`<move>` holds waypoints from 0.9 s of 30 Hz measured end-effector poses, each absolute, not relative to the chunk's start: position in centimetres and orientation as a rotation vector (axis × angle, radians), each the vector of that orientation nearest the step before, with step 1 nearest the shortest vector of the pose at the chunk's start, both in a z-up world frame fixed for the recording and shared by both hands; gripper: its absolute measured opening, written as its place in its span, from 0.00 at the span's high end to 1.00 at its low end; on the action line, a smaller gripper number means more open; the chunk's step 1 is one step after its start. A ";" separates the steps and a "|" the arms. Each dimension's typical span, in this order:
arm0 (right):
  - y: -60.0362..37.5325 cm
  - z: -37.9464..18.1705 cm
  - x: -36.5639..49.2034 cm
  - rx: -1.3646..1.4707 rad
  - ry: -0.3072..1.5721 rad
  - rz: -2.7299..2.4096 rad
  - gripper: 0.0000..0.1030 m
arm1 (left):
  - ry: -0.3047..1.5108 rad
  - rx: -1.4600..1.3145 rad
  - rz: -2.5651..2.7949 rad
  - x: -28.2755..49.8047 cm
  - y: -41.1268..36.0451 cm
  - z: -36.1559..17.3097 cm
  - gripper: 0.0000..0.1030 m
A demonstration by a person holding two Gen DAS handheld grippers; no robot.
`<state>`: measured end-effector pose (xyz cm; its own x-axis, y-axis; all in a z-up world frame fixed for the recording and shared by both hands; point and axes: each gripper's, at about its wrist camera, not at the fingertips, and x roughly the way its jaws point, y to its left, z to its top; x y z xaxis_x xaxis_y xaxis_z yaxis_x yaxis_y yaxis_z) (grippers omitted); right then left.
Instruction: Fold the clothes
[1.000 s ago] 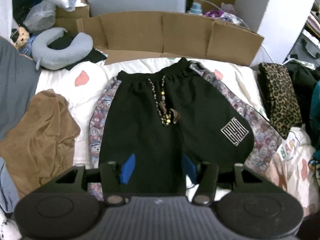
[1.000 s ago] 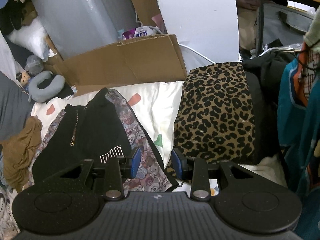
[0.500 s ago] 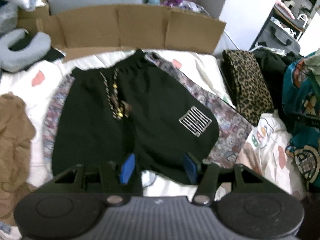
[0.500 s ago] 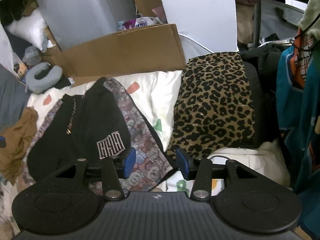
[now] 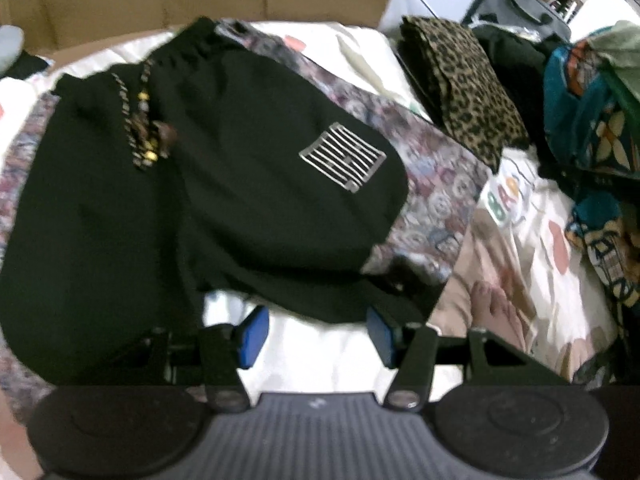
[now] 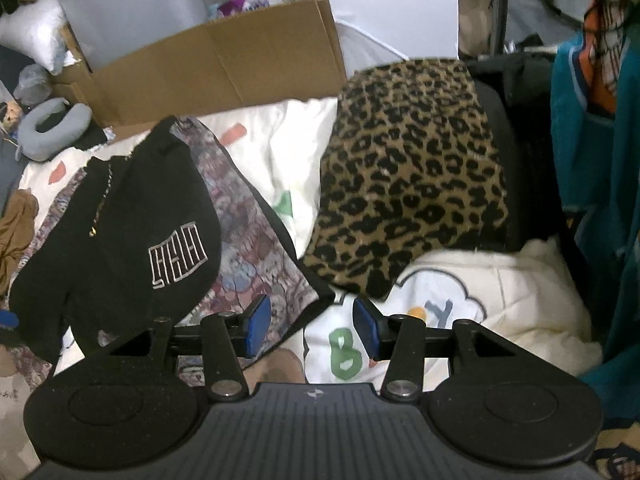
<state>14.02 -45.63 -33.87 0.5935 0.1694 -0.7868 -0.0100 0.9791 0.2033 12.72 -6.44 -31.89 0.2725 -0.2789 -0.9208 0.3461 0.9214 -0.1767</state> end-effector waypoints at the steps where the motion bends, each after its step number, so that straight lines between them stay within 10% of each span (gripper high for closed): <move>1: -45.6 -34.2 14.1 0.190 0.936 0.103 0.49 | 1.229 0.065 -0.433 12.7 -6.8 -32.4 0.44; 20: -44.9 -36.9 14.7 0.270 0.977 0.088 0.49 | 1.247 0.039 -0.646 14.3 -14.3 -37.3 0.44; 23: -45.1 -37.4 14.5 0.290 0.985 0.081 0.50 | 1.253 0.050 -0.651 14.4 -14.6 -38.1 0.56; 25: -45.2 -37.6 14.4 0.303 0.985 0.074 0.51 | 1.269 0.030 -0.651 14.5 -14.5 -38.6 0.95; 27: -45.3 -37.7 14.4 0.314 0.981 0.069 0.57 | 1.275 0.004 -0.646 14.5 -14.1 -38.8 0.98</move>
<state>14.39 -45.32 -37.70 0.5578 0.1978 -0.8060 0.0836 0.9528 0.2917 14.51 -14.14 -38.79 0.1413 -0.4456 -0.8840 0.4497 0.8244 -0.3437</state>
